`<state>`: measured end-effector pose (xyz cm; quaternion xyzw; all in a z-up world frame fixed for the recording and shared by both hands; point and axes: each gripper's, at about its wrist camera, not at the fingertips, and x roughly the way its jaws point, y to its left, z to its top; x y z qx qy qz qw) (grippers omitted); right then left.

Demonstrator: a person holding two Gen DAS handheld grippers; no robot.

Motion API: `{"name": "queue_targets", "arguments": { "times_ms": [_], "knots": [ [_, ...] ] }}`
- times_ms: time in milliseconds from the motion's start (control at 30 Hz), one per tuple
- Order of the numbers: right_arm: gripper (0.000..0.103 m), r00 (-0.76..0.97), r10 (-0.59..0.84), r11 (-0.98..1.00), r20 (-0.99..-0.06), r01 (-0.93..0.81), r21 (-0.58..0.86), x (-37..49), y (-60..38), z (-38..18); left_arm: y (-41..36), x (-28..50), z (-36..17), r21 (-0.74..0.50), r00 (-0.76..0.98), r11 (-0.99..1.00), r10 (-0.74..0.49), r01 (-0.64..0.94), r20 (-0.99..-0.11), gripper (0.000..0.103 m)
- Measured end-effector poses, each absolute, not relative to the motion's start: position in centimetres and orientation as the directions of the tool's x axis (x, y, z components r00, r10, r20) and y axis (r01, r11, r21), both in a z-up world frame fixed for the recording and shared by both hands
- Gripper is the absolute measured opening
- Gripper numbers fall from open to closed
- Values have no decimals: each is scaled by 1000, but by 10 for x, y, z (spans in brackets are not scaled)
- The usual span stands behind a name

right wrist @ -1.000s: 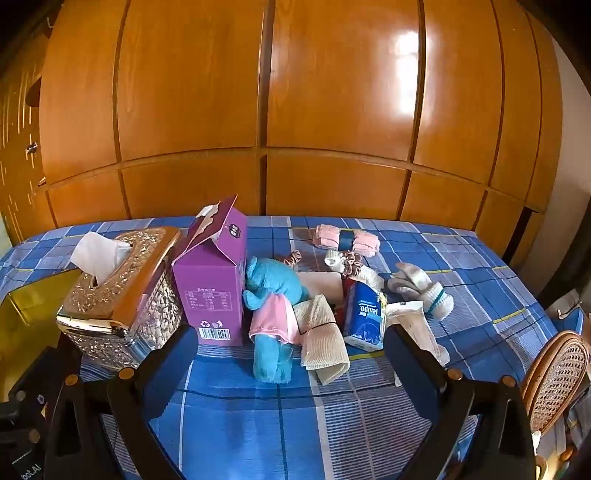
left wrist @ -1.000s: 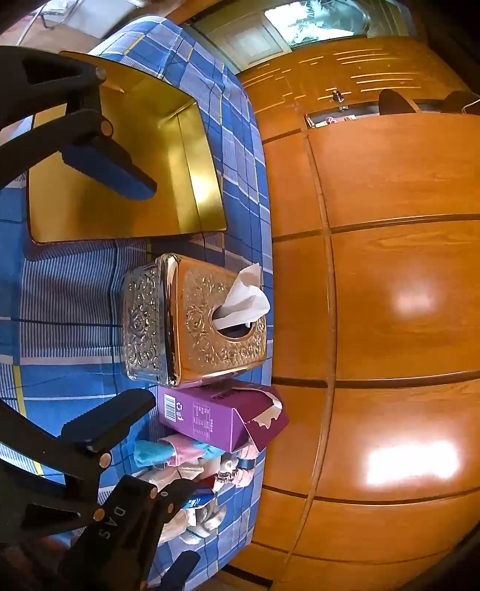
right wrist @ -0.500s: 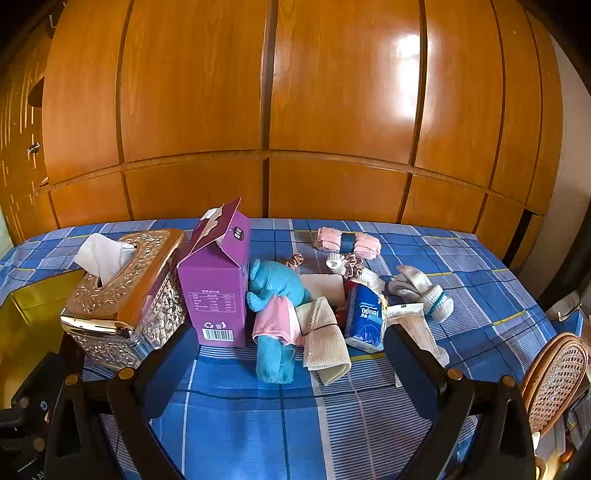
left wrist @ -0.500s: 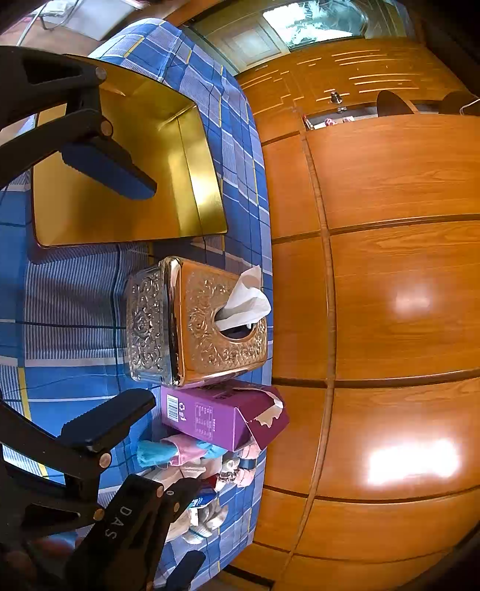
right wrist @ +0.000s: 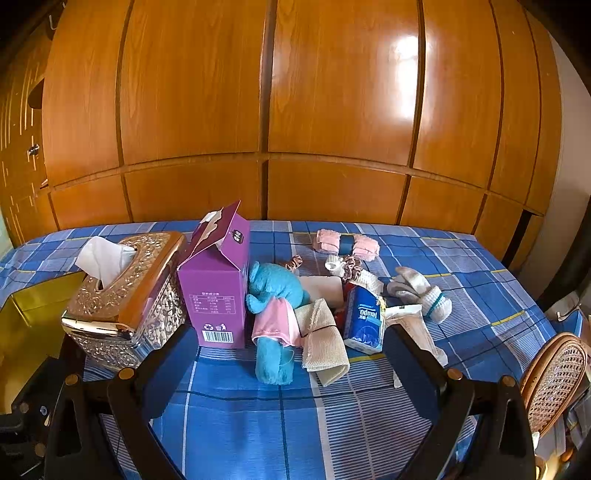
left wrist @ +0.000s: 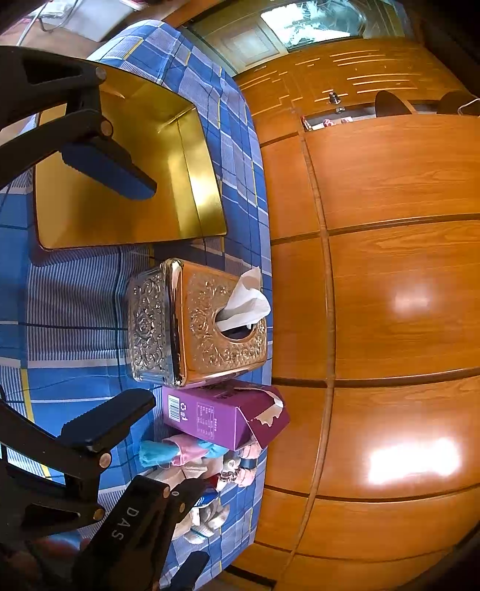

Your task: Organize soft objects

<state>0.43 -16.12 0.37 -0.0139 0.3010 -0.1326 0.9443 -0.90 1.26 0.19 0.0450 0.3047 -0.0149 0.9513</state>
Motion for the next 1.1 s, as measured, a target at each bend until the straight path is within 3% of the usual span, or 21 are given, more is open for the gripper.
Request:
{"name": "queue_targets", "arguments": {
  "times_ms": [1100],
  "knots": [
    [102,752,-332,930,-569,363,-62,11,-224,11,-4,-9,-1,109,806,989,-12,95,-592,103]
  ]
}}
